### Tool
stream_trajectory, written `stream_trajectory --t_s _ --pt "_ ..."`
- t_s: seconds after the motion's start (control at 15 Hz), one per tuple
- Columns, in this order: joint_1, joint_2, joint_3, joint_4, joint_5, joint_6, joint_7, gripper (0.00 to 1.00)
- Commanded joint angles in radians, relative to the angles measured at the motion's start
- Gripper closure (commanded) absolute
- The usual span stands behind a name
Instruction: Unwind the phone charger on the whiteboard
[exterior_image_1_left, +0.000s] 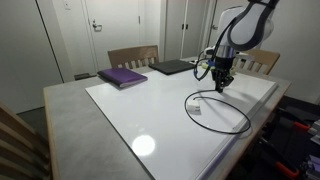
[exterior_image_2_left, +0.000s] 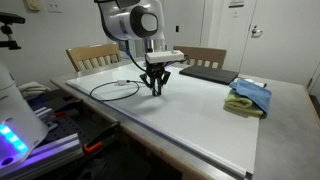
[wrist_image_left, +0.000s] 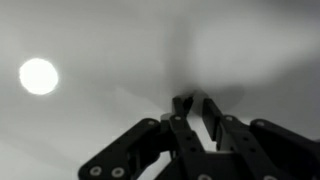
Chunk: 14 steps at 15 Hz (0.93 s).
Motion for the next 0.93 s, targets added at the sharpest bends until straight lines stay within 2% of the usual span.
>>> stream_trajectory --t_s 0.0,0.13,0.27,0.47,0.73,0.8,0.87 --pt "-0.04 0.04 0.05 0.076 0.057 -0.013 -0.009 1.0" --pt "-0.023 0.037 0.051 0.107 0.051 -0.02 0.007 1.0" --pt "-0.021 0.028 0.084 0.137 0.06 -0.032 -0.007 0.98" --pt "-0.04 0.015 0.181 0.172 0.105 -0.056 -0.085 0.98" --pt "-0.058 0.032 0.319 0.226 0.194 -0.047 -0.271 0.98" --pt "-0.046 0.039 0.329 0.248 0.215 -0.051 -0.276 0.98" --pt "-0.018 0.042 0.305 0.262 0.214 -0.047 -0.231 0.98"
